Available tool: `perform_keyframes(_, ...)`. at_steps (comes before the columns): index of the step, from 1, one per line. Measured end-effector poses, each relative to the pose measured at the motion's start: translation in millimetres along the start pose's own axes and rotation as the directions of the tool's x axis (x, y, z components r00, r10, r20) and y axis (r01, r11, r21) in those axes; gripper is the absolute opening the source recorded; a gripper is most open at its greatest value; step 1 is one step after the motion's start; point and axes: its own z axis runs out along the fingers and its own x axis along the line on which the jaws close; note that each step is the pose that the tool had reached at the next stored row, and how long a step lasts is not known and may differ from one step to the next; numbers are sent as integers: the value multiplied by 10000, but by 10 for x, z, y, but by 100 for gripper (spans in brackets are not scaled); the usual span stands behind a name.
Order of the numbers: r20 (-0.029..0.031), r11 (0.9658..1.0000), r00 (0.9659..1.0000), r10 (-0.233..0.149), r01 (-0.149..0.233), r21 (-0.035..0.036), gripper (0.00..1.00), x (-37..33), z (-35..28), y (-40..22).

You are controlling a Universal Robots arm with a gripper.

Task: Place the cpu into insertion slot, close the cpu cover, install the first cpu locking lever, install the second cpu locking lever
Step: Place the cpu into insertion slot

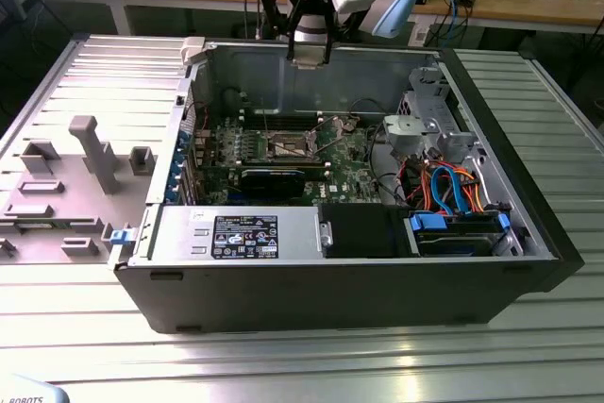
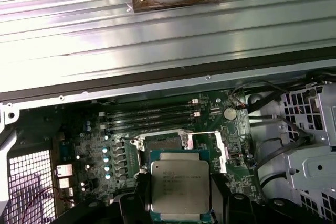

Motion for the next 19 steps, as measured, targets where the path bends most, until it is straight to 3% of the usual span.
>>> perform_keyframes(1,42,9989,9989,473,-473,-11,54,0,4,0)
perform_keyframes(2,58,9979,9978,654,-654,-16,54,1,6,0)
perform_keyframes(6,68,9971,9971,764,-764,-19,54,41,6,-6)
perform_keyframes(14,69,9970,9970,770,-770,-20,54,41,6,-6)
perform_keyframes(17,92,9946,9945,1039,-1039,-27,54,41,6,-6)
perform_keyframes(18,116,9915,9914,1304,-1304,-35,54,41,7,-6)
perform_keyframes(19,120,9905,9904,1375,-1375,-37,54,41,7,-6)
